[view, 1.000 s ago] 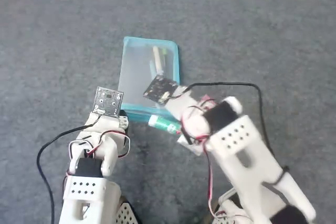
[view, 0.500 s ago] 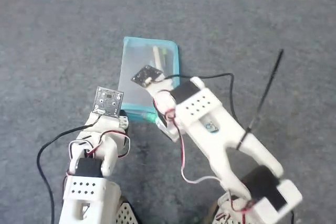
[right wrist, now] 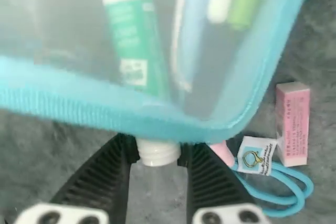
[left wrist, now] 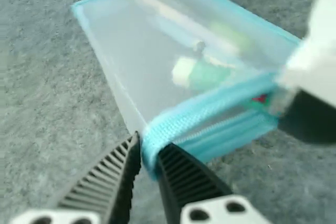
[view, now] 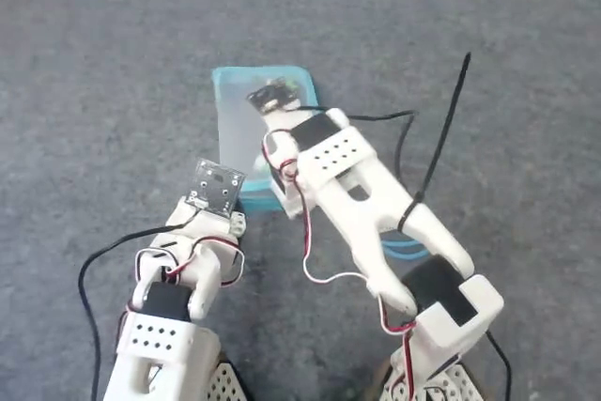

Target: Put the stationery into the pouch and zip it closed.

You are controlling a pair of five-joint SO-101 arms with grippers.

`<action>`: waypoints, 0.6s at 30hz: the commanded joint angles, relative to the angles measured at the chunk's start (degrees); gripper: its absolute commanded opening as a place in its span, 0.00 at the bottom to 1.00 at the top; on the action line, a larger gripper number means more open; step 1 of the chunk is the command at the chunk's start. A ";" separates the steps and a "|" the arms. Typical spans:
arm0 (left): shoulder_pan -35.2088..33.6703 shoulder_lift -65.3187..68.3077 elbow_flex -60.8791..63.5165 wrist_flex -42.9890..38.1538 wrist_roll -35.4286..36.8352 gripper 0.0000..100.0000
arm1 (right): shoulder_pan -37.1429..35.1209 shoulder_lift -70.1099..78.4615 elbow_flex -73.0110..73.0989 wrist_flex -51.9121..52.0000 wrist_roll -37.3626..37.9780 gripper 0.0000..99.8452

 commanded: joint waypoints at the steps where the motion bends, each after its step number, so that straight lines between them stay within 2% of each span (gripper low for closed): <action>1: 1.67 0.26 -0.57 -1.85 -0.79 0.01 | 1.45 -1.27 -4.48 -5.05 -6.24 0.01; 4: 1.67 0.26 -0.57 -1.85 -0.79 0.01 | 1.27 -1.27 -4.48 -6.99 -8.79 0.03; 8: 1.67 0.26 -0.57 -1.93 -0.79 0.01 | 1.19 -1.27 -4.57 -6.99 -8.79 0.21; 10: 1.67 0.26 -0.57 -1.93 -0.79 0.01 | 1.10 -1.36 -4.57 -7.96 -7.30 0.27; 14: 1.32 0.26 -0.48 -1.93 -0.79 0.01 | -0.13 -2.95 -4.75 -9.01 -2.29 0.29; 18: 1.23 0.26 -0.48 -1.85 -0.79 0.01 | -0.66 -10.51 -4.66 -6.55 1.49 0.29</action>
